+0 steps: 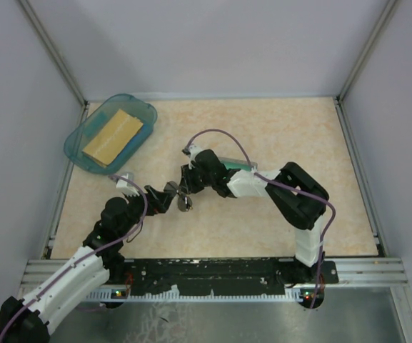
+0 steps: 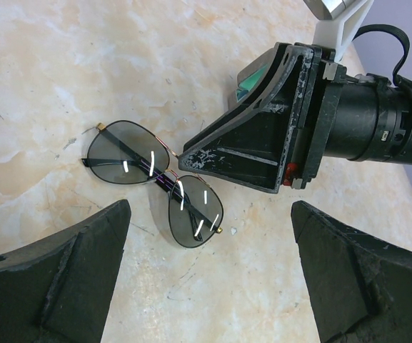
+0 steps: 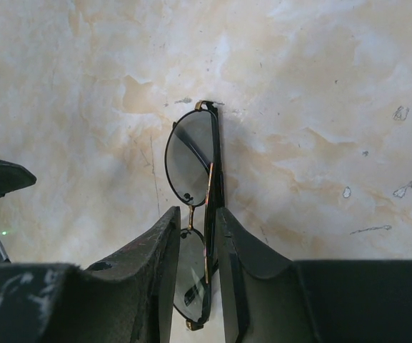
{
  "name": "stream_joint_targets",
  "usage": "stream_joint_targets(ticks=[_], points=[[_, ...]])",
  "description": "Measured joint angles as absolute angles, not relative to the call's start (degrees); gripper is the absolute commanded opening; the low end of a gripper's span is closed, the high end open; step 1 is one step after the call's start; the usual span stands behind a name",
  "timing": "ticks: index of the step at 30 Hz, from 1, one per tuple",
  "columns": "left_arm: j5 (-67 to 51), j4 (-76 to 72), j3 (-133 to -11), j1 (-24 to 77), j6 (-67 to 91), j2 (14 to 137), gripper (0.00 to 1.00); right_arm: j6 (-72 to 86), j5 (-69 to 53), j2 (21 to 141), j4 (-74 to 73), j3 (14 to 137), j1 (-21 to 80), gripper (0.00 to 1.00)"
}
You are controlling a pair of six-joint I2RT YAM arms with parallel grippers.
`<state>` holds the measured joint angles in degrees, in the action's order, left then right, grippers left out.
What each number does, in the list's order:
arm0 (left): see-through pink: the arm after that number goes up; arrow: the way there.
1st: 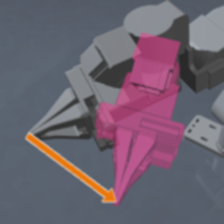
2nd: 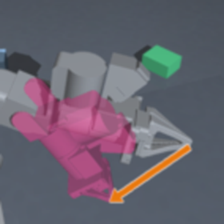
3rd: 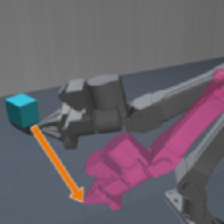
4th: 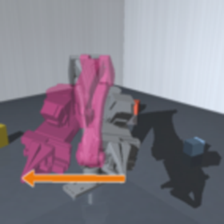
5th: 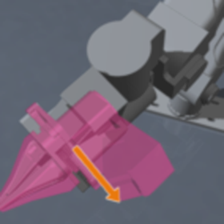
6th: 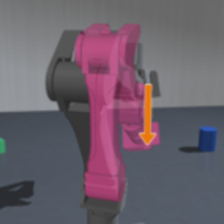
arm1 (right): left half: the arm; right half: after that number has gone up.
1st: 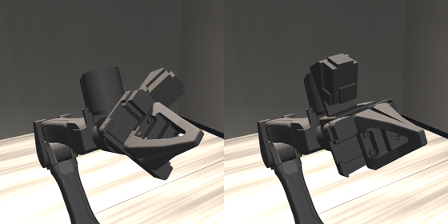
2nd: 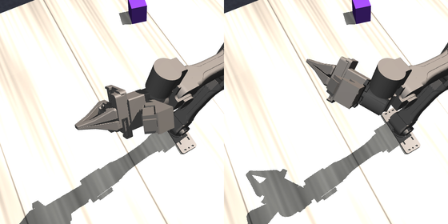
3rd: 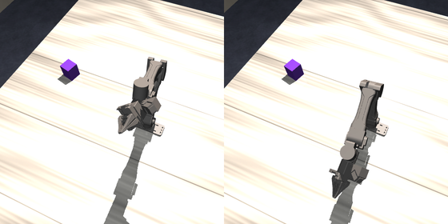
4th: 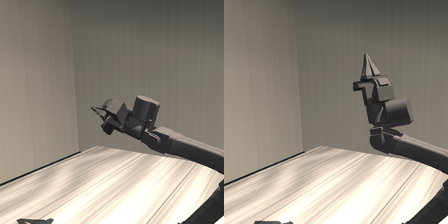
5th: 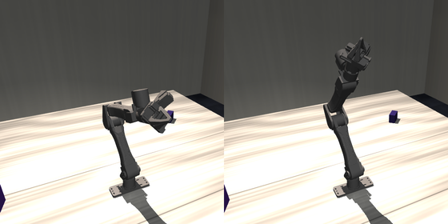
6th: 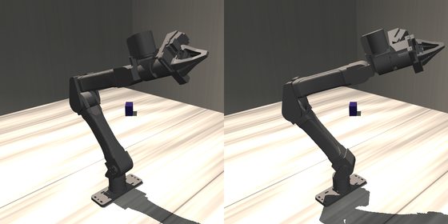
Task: Organize the sunglasses
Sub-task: Pick up the sunglasses from the center of the board.
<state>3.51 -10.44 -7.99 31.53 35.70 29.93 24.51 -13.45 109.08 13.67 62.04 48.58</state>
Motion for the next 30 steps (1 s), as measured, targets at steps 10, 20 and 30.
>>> stream_joint_targets(ticks=[10,20,30], points=[[3.57,-10.41,-7.99,31.53,35.68,29.93,1.00,24.51,-14.98,109.49,13.74,62.43,48.60,0.27],[3.79,-10.33,-7.99,31.53,35.44,29.93,1.00,24.53,-15.81,111.70,13.98,63.90,48.60,0.27],[4.01,-10.22,-7.99,31.53,34.83,29.78,1.00,24.51,-16.14,112.46,13.76,63.90,48.58,0.22]])
